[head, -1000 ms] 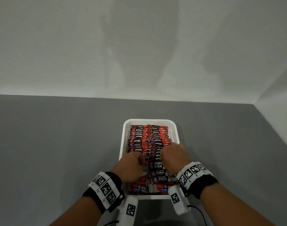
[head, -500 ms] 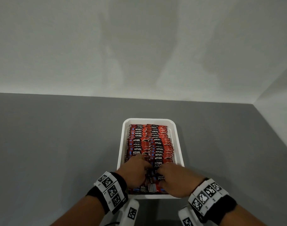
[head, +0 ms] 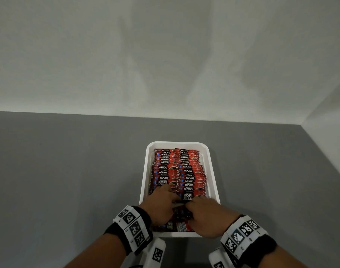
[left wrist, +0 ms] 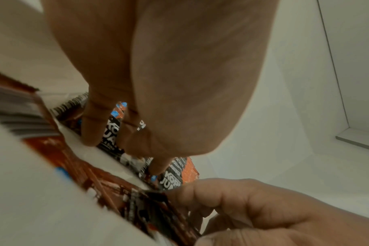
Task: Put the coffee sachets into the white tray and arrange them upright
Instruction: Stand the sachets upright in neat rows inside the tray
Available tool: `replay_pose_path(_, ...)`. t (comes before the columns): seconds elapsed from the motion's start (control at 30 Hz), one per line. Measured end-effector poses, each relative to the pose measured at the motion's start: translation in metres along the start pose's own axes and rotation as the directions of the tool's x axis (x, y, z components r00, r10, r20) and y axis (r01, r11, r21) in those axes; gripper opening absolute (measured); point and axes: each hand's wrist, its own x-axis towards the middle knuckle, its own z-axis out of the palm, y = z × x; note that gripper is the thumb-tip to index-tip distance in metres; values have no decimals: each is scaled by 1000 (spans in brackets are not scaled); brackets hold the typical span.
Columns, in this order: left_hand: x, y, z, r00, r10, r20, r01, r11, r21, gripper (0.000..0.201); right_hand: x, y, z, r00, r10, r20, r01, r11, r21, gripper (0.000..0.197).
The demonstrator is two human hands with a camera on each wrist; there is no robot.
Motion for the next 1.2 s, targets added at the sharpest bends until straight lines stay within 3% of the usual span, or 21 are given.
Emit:
replay_pose_path(0.43,-3,1,-4,1000,19,-11,-20,996,-86,39,-4,3,-11,1000,-18,-6,19,969,248,29)
replay_pose_path(0.6,-8,9,-14,998,46,-53,-59,960,-275,32,-4,6,-15,994,6,-110,33,939,343,17)
replay_pose_path(0.7,-14,16,-29,989,-41,-141,-24,901,-433,20,-6,8,-28,981,67,-180,21,892,451,5)
replay_pose_path(0.77,-18,21,-37,983,-101,-154,-24,757,-654,22,-6,9,-36,970,122,-212,22,821,570,15)
replay_pose_path(0.83,-22,31,-42,988,-85,-128,-69,503,-862,32,-8,5,-43,959,164,-231,55,692,720,27)
replay_pose_path(0.9,-21,41,-41,994,-72,-77,-56,259,-964,48,-8,-3,-47,959,165,-232,120,507,854,32)
replay_pose_path(0.97,-20,57,-42,997,-57,-42,-38,65,-997,51,-6,-16,-51,964,143,-226,150,411,899,37)
replay_pose_path(1.03,-18,71,-45,996,-91,-1,-4,-37,-999,44,-1,-29,-52,962,132,-238,165,413,896,51)
replay_pose_path(1.13,-15,73,-52,976,-214,45,26,-90,-996,39,5,-39,-50,961,126,-244,180,383,906,72)
replay_pose_path(1.2,-14,68,-57,964,-264,35,10,-93,-996,40,5,-42,-51,957,143,-251,181,382,906,70)
